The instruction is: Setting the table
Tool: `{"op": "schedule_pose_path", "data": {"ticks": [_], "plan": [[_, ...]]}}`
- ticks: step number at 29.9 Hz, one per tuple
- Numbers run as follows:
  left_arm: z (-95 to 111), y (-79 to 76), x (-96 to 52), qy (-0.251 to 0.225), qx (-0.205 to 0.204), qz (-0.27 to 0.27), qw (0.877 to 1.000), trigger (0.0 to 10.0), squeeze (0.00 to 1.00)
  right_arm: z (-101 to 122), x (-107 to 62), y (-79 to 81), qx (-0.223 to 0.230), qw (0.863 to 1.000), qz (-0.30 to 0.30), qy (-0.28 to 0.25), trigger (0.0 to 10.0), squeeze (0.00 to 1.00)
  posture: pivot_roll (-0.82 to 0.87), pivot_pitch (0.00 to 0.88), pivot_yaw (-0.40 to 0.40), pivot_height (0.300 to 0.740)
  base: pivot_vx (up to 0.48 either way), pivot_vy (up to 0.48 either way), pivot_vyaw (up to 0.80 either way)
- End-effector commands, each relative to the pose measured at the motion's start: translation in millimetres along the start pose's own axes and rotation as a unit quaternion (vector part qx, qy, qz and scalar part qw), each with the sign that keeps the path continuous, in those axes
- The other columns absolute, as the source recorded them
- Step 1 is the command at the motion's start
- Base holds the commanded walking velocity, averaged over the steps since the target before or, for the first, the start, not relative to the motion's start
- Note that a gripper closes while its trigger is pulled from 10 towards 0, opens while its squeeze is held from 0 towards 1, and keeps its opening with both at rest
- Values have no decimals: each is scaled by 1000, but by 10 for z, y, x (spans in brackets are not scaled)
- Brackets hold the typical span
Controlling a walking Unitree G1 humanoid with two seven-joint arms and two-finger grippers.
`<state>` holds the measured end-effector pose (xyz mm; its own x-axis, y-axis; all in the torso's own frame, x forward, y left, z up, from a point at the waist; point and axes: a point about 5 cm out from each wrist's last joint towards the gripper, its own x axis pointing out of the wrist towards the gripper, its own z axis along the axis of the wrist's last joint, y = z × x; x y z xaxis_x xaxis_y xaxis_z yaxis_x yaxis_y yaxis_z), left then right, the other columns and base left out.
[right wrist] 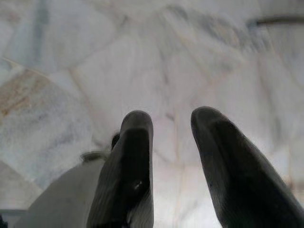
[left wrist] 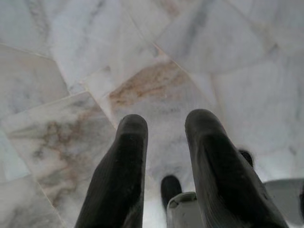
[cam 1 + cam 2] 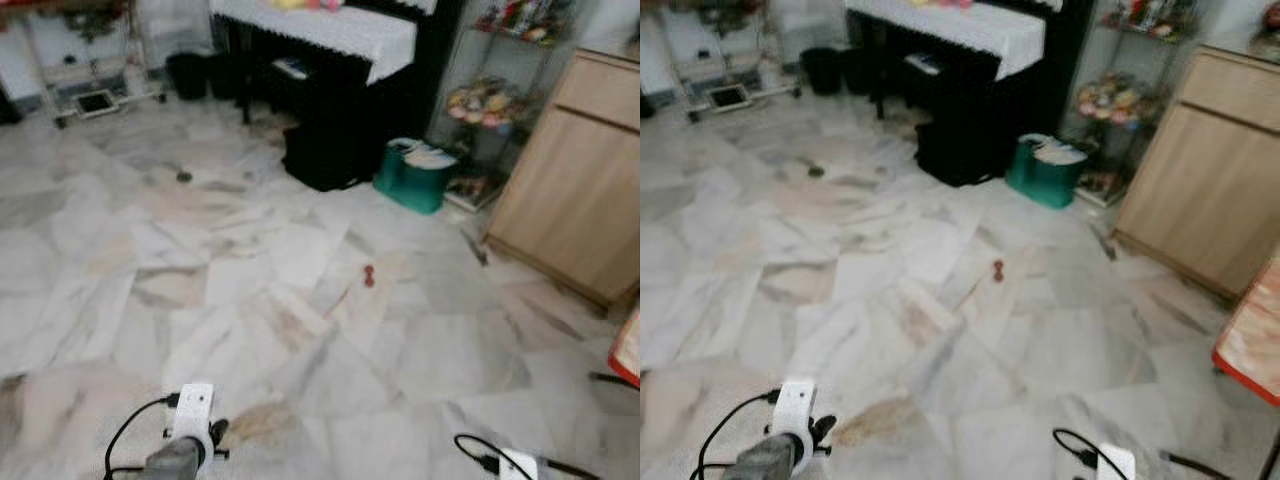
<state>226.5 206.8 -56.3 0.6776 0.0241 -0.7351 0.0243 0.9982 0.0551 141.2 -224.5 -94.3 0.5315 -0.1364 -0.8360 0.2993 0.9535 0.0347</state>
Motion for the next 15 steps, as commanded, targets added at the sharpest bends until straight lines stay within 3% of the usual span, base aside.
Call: {"op": "schedule_pose_path", "data": {"ticks": [1, 15], "plan": [[23, -11, 6, -2, 4, -4, 1000, 10000, 0, 8, -4, -44, 0, 1000, -7, -2, 10000, 0, 107, 0, -10, 715, 0, 0, -738], [166, 4, 28, -16, 5, -3, 1000, 10000, 0, -28, -11, -43, 12, 1000, -11, 1, 10000, 0, 76, 0, 17, 715, 0, 0, -743]]}}
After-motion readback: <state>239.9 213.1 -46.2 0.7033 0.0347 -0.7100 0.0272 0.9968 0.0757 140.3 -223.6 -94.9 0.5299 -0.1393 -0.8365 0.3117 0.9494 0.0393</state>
